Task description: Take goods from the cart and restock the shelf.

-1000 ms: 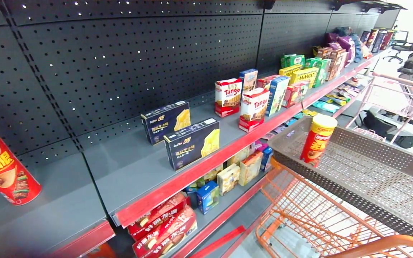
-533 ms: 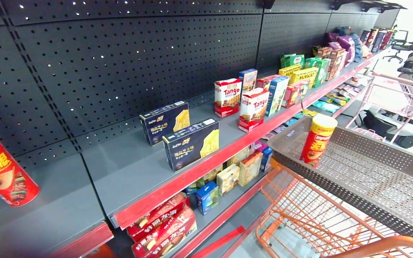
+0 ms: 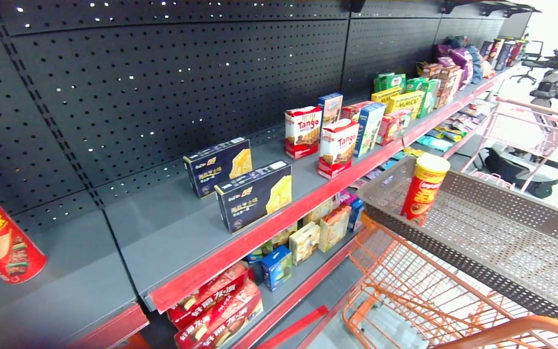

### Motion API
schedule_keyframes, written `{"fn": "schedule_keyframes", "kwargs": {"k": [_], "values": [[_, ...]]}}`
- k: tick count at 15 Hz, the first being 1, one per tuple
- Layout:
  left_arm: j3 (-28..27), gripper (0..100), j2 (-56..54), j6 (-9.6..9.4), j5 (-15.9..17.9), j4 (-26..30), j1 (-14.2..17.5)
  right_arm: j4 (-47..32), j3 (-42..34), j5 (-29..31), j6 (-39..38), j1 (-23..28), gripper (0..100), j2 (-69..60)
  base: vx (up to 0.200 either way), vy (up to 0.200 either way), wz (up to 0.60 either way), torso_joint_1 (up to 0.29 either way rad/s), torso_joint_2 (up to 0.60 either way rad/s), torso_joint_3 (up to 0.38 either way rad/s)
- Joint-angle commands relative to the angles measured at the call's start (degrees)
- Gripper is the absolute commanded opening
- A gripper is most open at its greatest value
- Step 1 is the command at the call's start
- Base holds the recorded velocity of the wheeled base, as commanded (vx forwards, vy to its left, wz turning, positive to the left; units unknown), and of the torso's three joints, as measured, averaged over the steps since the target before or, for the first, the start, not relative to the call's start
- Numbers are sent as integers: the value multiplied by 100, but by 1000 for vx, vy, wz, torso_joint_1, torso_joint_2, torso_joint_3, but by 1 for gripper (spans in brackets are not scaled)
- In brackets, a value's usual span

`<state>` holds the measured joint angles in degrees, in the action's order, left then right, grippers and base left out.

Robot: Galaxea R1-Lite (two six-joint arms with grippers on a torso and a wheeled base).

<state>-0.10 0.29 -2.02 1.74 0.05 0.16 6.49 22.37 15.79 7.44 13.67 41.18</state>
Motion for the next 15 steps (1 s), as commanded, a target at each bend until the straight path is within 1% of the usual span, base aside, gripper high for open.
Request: {"fn": "schedule_keyframes", "kwargs": {"k": [1,3,4,7,9,10,11,13,14,15], "values": [[1,100,-3,0,1,4,2,248,127,3,56,48,100,778,0,0,0,0,0,0],[1,100,-3,0,1,4,2,503,118,-111,30,57,100,1103,0,0,0,0,0,0],[1,100,-3,0,1,4,2,933,224,-366,30,84,100,1639,0,0,0,0,0,0],[1,100,-3,0,1,4,2,1777,786,-419,12,84,100,2913,0,0,0,0,0,0],[1,100,-3,0,1,4,2,2094,1164,-498,12,22,100,3616,0,0,0,0,0,0],[1,100,-3,0,1,4,2,2252,1226,-717,12,-4,100,3836,0,0,0,0,0,0],[1,100,-3,0,1,4,2,2559,1226,-963,12,-13,100,4082,0,0,0,0,0,0],[1,100,-3,0,1,4,2,3148,1156,-1271,65,-66,100,4539,0,0,0,0,0,0],[1,100,-3,0,1,4,2,3183,1147,-1341,56,-154,100,4618,0,0,0,0,0,0],[1,100,-3,0,1,4,2,3210,1156,-1482,47,-373,100,4741,0,0,0,0,0,0]]}}
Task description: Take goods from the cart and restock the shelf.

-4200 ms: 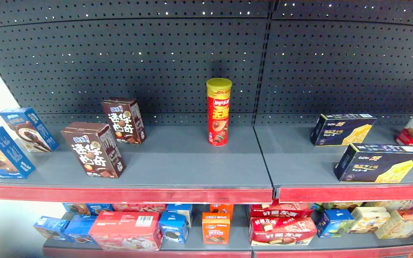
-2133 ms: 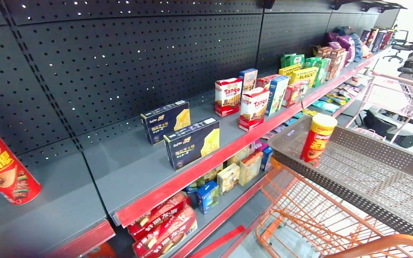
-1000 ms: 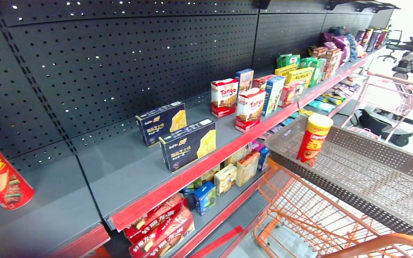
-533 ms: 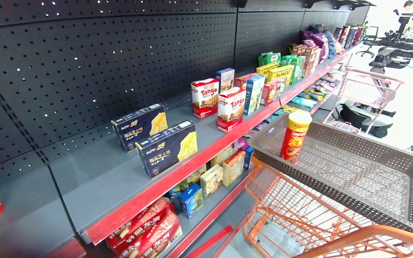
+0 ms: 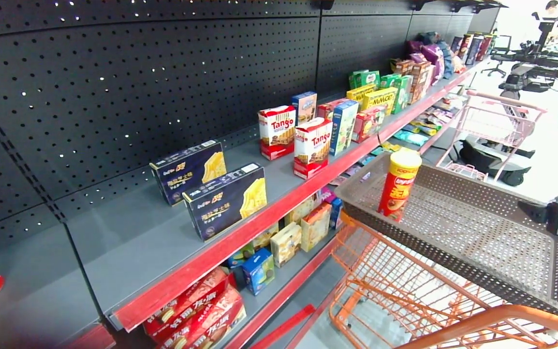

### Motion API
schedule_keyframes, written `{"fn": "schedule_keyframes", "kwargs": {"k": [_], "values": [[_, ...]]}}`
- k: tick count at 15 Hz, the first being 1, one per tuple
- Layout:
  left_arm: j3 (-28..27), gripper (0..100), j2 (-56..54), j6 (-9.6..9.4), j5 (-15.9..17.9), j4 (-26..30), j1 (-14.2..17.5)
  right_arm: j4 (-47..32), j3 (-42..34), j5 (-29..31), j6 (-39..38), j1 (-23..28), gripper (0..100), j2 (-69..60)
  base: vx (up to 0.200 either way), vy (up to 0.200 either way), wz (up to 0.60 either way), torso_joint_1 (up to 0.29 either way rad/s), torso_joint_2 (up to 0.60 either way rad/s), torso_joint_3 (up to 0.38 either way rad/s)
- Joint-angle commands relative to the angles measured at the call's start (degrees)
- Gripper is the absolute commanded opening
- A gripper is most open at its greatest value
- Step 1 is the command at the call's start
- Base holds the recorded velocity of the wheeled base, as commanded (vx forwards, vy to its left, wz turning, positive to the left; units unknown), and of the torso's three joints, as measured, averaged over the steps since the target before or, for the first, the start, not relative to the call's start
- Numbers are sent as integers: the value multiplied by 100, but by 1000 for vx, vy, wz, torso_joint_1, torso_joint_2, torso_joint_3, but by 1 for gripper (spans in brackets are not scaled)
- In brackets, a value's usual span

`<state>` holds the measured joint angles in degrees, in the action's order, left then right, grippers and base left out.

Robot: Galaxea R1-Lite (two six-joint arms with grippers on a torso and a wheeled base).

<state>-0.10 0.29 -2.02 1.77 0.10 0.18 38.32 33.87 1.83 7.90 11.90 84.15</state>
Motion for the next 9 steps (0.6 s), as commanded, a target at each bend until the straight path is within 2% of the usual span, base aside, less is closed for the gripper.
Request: {"fn": "schedule_keyframes", "kwargs": {"k": [1,5,9], "values": [[1,100,-3,0,-1,-1,-1,62,15,-262,-17,-311,100,515,0,0,0,0,0,0],[1,100,-3,0,-1,-1,-1,589,94,-1387,36,-381,100,919,0,0,0,0,0,0],[1,100,-3,0,-1,-1,-1,783,6,-1431,230,-662,100,1306,0,0,0,0,0,0]]}}
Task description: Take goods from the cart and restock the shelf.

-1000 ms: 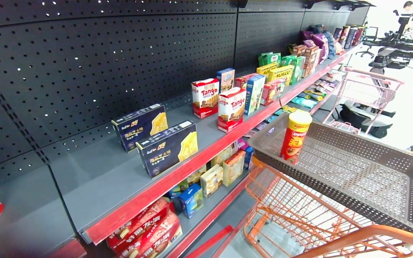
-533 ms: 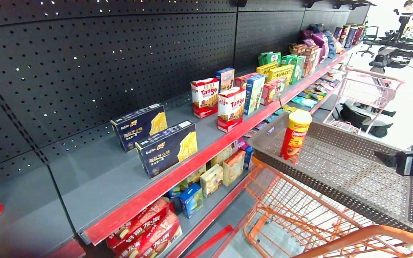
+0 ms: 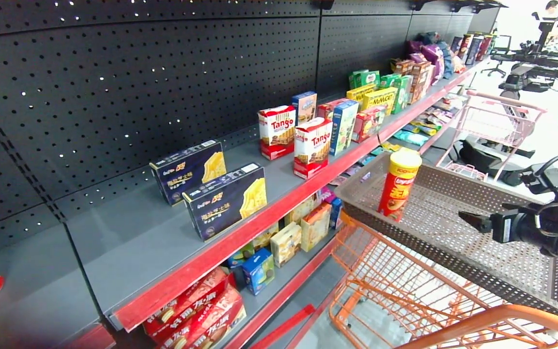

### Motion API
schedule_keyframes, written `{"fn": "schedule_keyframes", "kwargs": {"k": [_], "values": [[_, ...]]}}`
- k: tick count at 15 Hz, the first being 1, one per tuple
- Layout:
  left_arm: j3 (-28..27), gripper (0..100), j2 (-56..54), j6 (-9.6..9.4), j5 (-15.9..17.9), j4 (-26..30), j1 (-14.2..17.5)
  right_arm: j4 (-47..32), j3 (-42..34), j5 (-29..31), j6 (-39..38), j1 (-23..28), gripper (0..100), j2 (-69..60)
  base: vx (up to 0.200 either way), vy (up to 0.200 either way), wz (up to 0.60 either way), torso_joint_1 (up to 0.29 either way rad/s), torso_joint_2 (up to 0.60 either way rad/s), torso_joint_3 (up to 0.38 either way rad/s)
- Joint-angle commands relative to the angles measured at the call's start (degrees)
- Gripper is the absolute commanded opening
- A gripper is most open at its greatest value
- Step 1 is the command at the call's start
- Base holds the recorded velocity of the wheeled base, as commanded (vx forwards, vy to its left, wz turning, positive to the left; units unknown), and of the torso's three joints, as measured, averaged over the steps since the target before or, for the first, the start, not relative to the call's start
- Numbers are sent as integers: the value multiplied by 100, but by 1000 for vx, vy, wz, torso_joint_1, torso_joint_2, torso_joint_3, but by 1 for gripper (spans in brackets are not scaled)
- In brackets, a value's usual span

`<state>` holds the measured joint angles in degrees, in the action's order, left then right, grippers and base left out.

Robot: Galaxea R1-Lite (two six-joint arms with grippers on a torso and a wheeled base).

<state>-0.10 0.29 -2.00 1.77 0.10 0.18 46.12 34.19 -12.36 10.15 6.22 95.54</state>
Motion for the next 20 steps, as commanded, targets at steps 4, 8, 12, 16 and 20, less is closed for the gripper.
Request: {"fn": "schedule_keyframes", "kwargs": {"k": [4,8,12,16,20], "values": [[1,100,-3,-2,-1,-1,-1,723,202,-3,22,-411,100,809,0,0,0,0,0,0],[1,100,-3,-2,-1,-1,-1,1382,351,-3,30,-464,100,1547,0,0,0,0,0,0],[1,100,-3,-2,-1,-1,-1,1576,1177,-21,-22,-674,100,2136,0,0,0,0,0,0],[1,100,-3,-2,-1,-1,-1,1558,2003,-407,-22,-815,100,2575,0,0,0,0,0,0],[1,100,-3,-2,-1,-1,-1,1549,2540,-785,-57,-877,100,2883,0,0,0,0,0,0]]}}
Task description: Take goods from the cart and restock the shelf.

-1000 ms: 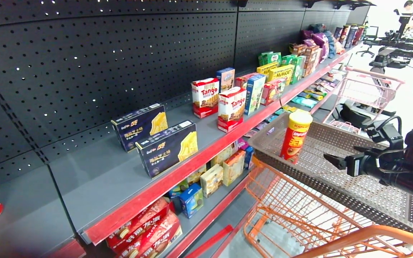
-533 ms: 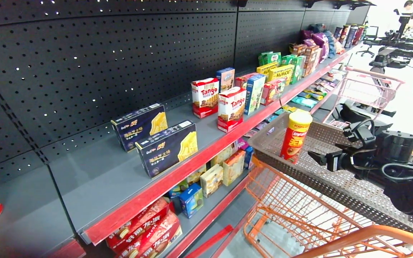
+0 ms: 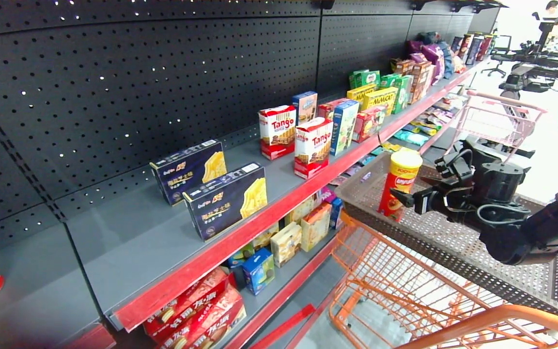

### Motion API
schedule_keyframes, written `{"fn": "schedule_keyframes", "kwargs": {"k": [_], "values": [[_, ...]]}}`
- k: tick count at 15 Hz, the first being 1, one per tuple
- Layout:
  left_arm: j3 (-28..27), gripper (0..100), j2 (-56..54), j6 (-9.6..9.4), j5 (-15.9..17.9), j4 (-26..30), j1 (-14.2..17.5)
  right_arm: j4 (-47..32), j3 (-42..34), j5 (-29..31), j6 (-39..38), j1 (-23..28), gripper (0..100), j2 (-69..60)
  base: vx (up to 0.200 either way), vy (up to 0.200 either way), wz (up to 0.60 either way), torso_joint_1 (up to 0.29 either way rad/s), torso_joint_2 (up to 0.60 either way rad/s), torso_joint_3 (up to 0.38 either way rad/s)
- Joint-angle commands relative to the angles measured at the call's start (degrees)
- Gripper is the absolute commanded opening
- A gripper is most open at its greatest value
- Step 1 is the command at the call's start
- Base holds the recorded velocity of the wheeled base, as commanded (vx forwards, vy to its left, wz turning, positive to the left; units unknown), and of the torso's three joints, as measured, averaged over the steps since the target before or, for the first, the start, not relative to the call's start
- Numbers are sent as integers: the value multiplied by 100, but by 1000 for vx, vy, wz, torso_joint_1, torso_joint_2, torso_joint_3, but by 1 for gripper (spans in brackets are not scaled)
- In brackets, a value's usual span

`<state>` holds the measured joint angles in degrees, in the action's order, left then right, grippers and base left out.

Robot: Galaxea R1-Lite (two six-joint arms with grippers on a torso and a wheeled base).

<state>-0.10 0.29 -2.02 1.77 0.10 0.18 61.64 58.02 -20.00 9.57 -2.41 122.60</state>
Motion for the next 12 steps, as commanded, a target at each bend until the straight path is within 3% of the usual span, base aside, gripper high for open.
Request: {"fn": "schedule_keyframes", "kwargs": {"k": [1,12], "values": [[1,100,-3,0,-1,-1,-1,6,219,-74,1,-14,100,247,0,0,0,0,0,0],[1,100,-3,0,-1,-1,-1,226,1098,-329,10,-14,100,1143,0,0,0,0,0,0]]}}
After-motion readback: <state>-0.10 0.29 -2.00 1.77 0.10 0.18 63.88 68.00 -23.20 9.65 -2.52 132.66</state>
